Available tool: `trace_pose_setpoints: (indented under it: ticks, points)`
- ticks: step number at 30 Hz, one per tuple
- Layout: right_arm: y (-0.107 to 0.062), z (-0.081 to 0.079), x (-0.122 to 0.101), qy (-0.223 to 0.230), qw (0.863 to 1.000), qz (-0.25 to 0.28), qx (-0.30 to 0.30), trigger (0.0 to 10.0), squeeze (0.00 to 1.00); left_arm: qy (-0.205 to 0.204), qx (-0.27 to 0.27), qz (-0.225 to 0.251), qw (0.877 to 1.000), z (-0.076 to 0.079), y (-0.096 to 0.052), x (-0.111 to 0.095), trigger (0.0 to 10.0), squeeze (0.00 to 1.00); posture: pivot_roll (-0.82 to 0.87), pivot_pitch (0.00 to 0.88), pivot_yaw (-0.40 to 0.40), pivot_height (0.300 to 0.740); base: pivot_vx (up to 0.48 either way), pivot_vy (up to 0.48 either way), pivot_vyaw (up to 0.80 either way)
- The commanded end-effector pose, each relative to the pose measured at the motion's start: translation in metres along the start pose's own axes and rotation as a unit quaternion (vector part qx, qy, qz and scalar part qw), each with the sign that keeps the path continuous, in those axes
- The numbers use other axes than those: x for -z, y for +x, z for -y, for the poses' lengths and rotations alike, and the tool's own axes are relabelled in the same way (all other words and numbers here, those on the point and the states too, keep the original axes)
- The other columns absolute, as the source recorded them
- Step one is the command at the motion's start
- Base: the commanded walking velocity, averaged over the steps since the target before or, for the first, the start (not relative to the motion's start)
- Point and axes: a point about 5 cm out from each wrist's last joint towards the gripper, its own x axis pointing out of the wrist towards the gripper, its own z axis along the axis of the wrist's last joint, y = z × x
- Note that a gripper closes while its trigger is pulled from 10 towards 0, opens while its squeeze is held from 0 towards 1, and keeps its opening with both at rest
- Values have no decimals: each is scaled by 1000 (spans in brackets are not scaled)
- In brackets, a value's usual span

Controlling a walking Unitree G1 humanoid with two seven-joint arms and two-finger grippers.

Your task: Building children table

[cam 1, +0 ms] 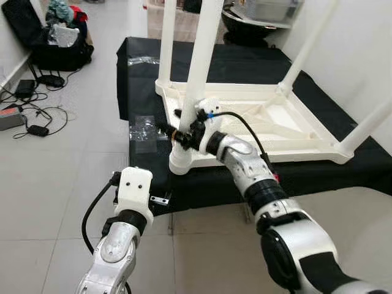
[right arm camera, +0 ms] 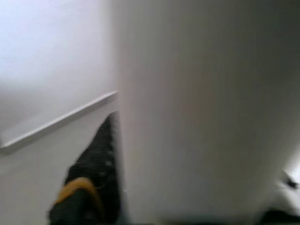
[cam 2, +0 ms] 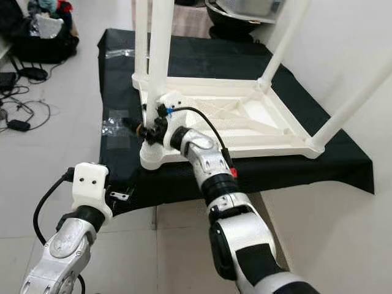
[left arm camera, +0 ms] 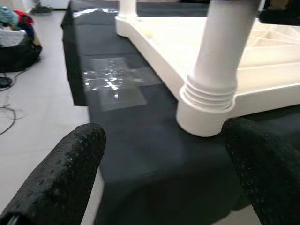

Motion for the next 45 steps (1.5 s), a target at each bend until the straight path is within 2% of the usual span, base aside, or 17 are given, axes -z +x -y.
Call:
trace_pose_setpoints:
  ticks: [1,3,6,12,15,16,17,18,19,20,24,25,29,31,35,38,45]
  points:
    - [-3,10,-2,-5,999,4,37,0,0,1,2,0,1000,3,-1,1,10000,0,157,98,-188,740,0,0,0]
    - [-8,20,-3,-7,996,1,91,0,0,1,3,0,1000,3,0,1,10000,0,153,96,-184,740,0,0,0]
    - [-30,56,-2,14,953,-4,304,0,0,0,5,1,1000,4,1,1,10000,0,151,95,-183,740,0,0,0]
    - [-41,57,2,43,890,11,453,0,0,0,9,2,1000,6,3,1,10000,0,146,93,-176,740,0,0,0]
    - [-40,51,5,50,881,8,471,0,0,0,10,2,1000,6,3,1,10000,0,146,95,-177,740,0,0,0]
    - [-35,41,7,63,884,12,462,4980,0,0,10,2,1000,6,3,1,10000,0,149,95,-175,740,0,0,0]
    - [-35,41,7,63,884,12,462,4980,0,0,10,2,1000,6,3,1,10000,0,149,95,-175,740,0,0,0]
    - [-28,31,6,76,896,22,436,10000,0,0,10,2,1000,6,3,1,10000,0,149,97,-177,740,0,0,0]
    - [-28,31,6,76,896,22,436,10000,0,0,10,2,1000,6,3,1,10000,0,149,97,-177,740,0,0,0]
    - [-21,22,2,81,911,41,401,10000,1000,0,9,1,1000,5,3,1,10000,0,148,98,-178,740,0,0,0]
    - [-17,14,-8,57,926,82,364,10000,1000,0,7,1,1000,4,2,1,10000,0,147,98,-179,740,0,0,0]
    - [-17,15,-11,48,931,90,350,10000,0,0,7,1,1000,4,2,1,10000,0,147,98,-179,740,0,0,0]
    - [-17,14,-14,32,941,102,322,10000,0,0,7,1,1000,4,2,1,10000,0,144,100,-177,740,0,0,0]
    - [-16,11,-11,44,974,112,193,10000,0,0,8,1,1000,4,3,2,10000,0,142,99,-174,740,0,0,0]
    - [-21,13,-7,71,990,100,73,10000,0,0,9,2,1000,4,4,1,10000,0,148,100,-178,740,0,0,0]
    - [-27,11,-6,99,991,78,-47,10000,0,1,8,1,1000,4,4,2,10000,0,148,101,-177,740,0,0,0]
    - [-28,2,-1,102,983,43,-146,10000,0,1,8,2,1000,5,3,2,10000,0,150,102,-179,740,0,0,0]
